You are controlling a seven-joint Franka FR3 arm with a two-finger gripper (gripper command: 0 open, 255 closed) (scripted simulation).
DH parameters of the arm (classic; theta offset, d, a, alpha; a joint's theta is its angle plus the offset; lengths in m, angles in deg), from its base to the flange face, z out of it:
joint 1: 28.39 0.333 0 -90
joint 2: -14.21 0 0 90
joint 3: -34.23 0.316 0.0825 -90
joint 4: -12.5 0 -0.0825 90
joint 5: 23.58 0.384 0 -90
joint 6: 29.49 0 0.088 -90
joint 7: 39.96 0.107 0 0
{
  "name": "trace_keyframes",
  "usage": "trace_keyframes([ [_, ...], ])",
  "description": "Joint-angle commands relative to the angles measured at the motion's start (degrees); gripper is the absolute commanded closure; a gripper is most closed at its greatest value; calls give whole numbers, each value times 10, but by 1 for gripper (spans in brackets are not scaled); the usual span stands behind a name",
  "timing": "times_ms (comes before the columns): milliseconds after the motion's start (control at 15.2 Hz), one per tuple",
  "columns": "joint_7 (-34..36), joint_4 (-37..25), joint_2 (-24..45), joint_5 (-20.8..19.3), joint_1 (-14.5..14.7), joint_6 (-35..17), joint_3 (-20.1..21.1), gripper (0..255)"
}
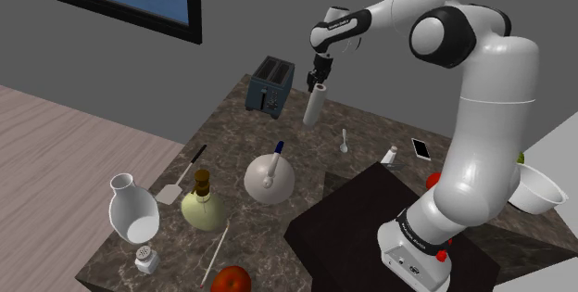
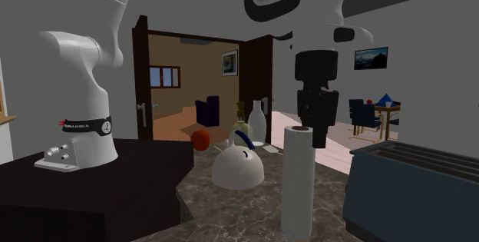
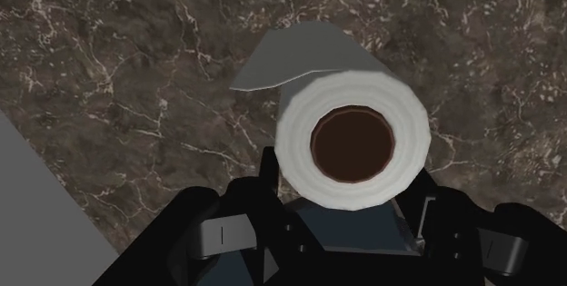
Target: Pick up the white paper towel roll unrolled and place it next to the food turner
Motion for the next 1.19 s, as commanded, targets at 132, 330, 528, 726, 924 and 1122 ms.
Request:
trace_keyframes([
  [132, 1, -8, -16, -4, 1, 24, -2, 255],
  [330, 2, -16, -27, -6, 2, 42, -4, 255],
  [528, 3, -25, -36, -9, 2, 61, -5, 255],
  [726, 4, -35, -45, -11, 3, 80, -6, 255],
  [924, 5, -47, -54, -13, 3, 99, -8, 255],
  [1122, 6, -60, -61, -15, 4, 119, -8, 255],
])
